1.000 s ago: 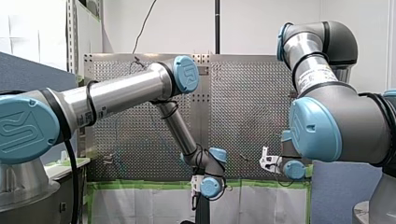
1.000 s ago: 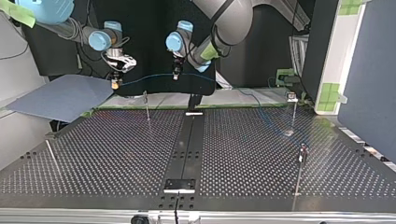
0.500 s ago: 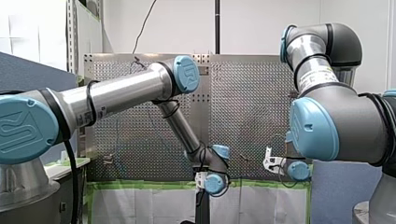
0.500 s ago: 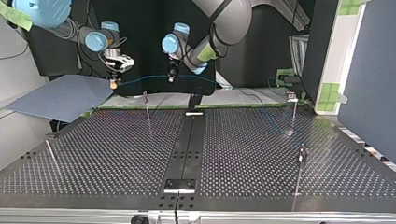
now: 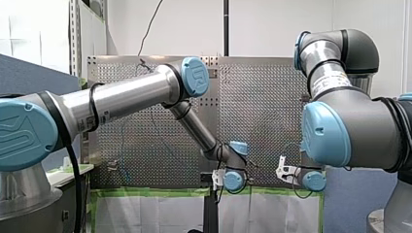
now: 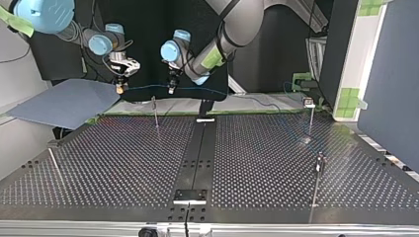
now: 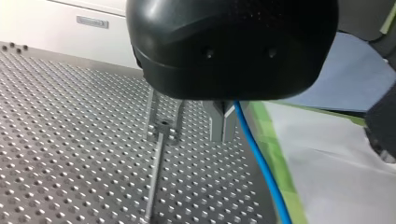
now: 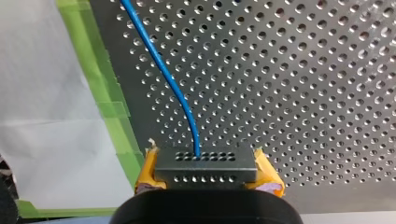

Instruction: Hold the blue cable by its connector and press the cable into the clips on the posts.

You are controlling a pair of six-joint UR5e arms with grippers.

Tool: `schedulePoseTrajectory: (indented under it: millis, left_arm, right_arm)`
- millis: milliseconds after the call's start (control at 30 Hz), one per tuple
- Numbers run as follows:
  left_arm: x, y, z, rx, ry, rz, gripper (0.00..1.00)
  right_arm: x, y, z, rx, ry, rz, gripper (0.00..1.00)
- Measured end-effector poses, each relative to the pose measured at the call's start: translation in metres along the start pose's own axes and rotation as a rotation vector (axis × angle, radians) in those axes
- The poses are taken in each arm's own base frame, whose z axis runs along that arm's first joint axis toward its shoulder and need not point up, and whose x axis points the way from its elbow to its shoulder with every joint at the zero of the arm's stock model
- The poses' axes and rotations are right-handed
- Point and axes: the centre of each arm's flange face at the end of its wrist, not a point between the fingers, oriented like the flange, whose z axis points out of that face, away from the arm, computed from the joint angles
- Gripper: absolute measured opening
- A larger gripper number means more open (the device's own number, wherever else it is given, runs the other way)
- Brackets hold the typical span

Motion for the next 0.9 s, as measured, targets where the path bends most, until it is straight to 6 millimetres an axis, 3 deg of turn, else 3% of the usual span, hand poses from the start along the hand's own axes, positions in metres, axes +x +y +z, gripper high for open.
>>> schedulePoseTrajectory:
  millis: [167, 433, 900]
  left_arm:
    - [-0.008, -0.006, 0.006, -0.004, -0.011, -0.002, 0.00]
    - [0.009, -0.005, 0.018, -0.010, 0.027, 0.040, 0.00]
    - [-0.017, -0.015, 0.039, 0.014, -0.019, 0.007, 0.00]
  right_arm:
    - [0.007, 0.009, 0.009, 0.001, 0.011, 0.014, 0.00]
    - [0.017, 0.021, 0.022, -0.004, 0.012, 0.021, 0.00]
    - [0.028, 0.035, 0.033, -0.004, 0.025, 0.011, 0.00]
